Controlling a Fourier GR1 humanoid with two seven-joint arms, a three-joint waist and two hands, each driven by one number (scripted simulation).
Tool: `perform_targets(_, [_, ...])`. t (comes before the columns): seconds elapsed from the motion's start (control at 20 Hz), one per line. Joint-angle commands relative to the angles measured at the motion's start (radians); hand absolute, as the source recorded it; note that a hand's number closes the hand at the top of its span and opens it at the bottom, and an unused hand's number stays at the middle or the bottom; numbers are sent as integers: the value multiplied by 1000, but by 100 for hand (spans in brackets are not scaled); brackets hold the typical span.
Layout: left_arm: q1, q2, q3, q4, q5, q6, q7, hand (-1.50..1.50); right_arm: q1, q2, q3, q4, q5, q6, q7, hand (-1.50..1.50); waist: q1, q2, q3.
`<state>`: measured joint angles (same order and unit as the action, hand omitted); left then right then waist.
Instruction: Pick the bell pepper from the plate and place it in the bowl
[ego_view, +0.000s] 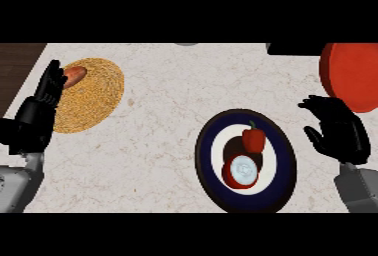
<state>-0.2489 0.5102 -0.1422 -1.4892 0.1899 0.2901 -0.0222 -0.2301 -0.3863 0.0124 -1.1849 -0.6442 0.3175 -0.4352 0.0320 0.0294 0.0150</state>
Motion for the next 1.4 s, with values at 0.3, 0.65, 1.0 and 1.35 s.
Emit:
perform_targets(0.3, [-19, -39, -66, -48, -55, 48, 105, 0, -81, -190, -48, 294, 225, 342, -414, -150, 24, -13, -6])
perform_targets(0.65, [-74, -89, -93, 13, -119, 99, 136, 0, -180, -253, 119, 311, 515, 221, -458, -150, -3, -16, -11])
perform_targets(1.0, [-45, -65, -66, -42, -109, 69, 185, 0, -308, -286, 231, 352, 653, 225, -447, -150, -4, -25, -13])
perform_targets(1.35, [-42, -91, -48, -2, -130, 57, 156, 0, -308, -250, 344, 319, 766, 196, -476, -150, -27, -27, -15])
